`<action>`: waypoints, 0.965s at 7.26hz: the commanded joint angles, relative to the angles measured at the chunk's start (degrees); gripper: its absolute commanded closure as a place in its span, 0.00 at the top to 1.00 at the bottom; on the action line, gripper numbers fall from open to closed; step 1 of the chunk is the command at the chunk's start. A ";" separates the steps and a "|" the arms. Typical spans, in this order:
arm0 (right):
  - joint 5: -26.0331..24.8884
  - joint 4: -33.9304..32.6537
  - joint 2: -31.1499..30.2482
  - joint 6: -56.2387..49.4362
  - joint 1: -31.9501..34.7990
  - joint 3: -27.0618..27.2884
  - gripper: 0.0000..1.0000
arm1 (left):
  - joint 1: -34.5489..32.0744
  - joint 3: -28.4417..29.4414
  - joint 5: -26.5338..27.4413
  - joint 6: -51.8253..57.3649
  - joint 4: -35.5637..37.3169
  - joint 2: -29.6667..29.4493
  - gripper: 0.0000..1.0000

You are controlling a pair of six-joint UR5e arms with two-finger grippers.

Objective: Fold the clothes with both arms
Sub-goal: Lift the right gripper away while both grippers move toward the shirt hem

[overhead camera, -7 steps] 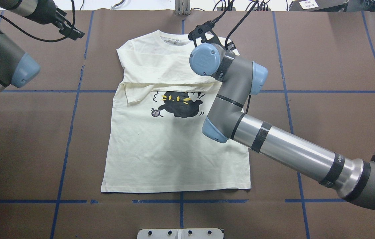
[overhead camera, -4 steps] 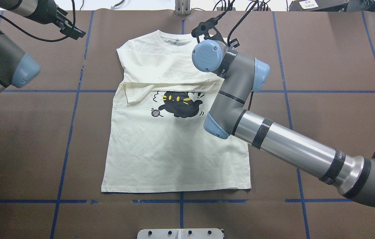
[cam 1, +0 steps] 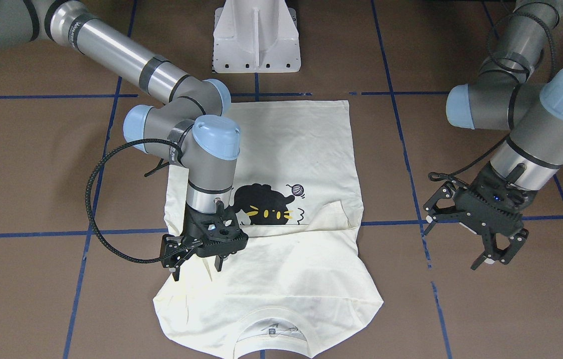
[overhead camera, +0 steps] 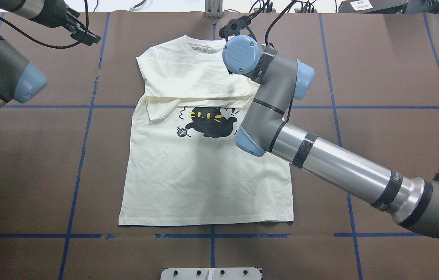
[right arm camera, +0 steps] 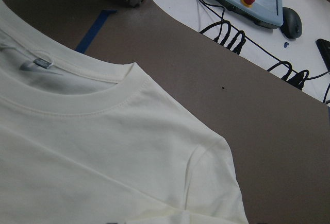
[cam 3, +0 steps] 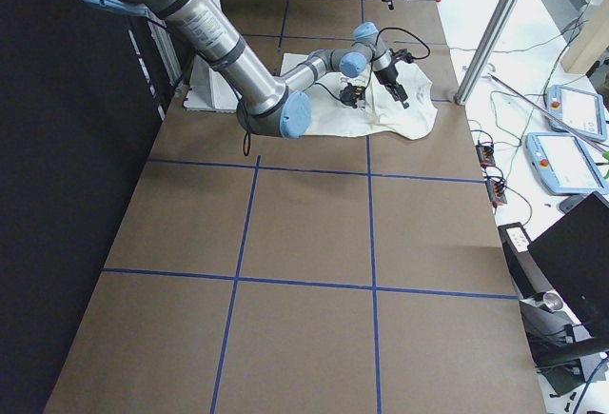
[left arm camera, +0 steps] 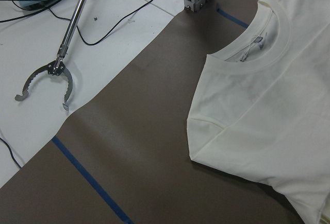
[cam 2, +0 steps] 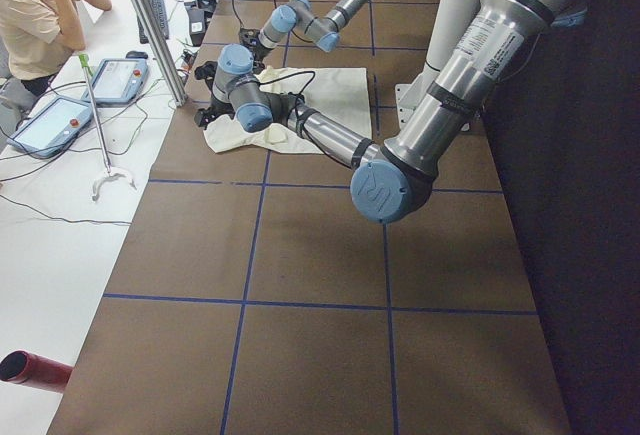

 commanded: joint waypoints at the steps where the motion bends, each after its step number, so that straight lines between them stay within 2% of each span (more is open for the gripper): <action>1: 2.88 -0.45 -2.84 -4.95 -1.17 1.97 0.79 | 0.00 -0.03 0.03 -0.03 -0.33 0.00 1.00; 2: 3.06 -0.54 -3.65 -7.16 -1.18 2.41 0.67 | 0.00 -0.38 0.03 -0.38 -0.59 0.00 1.00; 3: 5.41 -0.63 -4.44 -8.84 -1.18 3.03 0.59 | 0.00 -0.47 0.03 -1.51 -0.59 0.09 1.00; 7: 7.45 -0.54 -8.04 -11.93 -1.01 6.71 0.57 | 0.26 -1.00 0.03 -2.23 -0.68 0.35 1.00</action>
